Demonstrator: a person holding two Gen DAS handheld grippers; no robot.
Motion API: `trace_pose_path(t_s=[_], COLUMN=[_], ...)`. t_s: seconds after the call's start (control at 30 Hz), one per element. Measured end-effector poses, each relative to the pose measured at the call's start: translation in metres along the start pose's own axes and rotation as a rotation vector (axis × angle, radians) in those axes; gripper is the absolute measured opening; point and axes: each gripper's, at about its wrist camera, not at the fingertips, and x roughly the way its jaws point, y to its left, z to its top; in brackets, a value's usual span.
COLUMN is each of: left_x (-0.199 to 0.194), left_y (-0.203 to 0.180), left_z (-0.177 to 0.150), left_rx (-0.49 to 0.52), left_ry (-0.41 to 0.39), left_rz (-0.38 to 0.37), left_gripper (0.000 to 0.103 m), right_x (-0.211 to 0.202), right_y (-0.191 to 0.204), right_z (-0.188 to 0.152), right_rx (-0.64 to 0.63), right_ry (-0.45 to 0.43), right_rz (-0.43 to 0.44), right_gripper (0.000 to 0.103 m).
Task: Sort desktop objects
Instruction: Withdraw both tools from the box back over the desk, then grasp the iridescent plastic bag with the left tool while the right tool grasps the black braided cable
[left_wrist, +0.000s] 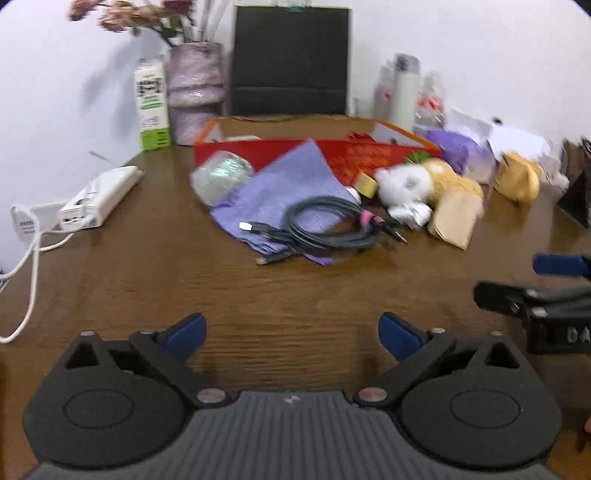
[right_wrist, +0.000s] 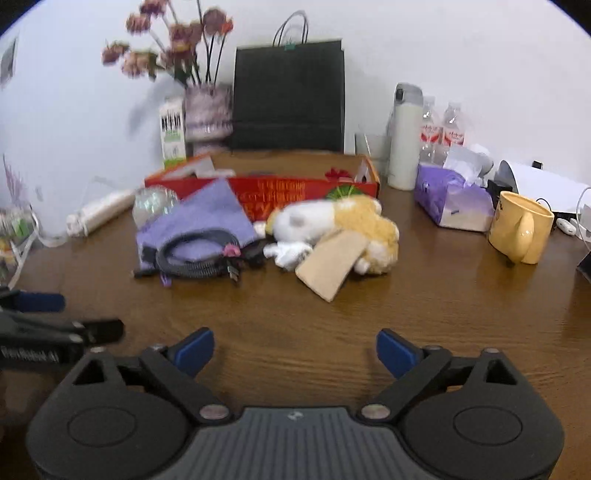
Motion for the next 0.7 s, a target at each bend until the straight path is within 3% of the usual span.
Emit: trace_pose_path(t_s=[0.3, 0.53, 0.63, 0.7], left_x=[0.006, 0.005, 0.002, 0.001], left_y=[0.005, 0.007, 0.015, 0.03], left_z=[-0.002, -0.002, 0.006, 0.026], left_rx=[-0.04, -0.066, -0.059, -0.074], left_ry=[0.033, 0.039, 0.008, -0.06], left_rz=[-0.005, -0.015, -0.048, -0.007], left_gripper=[0.102, 0.103, 0.103, 0.103], right_x=[0.0, 0.001, -0.002, 0.0], right_y=[-0.017, -0.008, 0.005, 0.009], right_z=[-0.003, -0.003, -0.004, 0.003], right_rx=[0.084, 0.046, 0.01, -0.005], right_ry=[-0.045, -0.033, -0.03, -0.019], right_rz=[-0.018, -0.055, -0.111, -0.066], right_gripper=[0.099, 0.097, 0.091, 0.083])
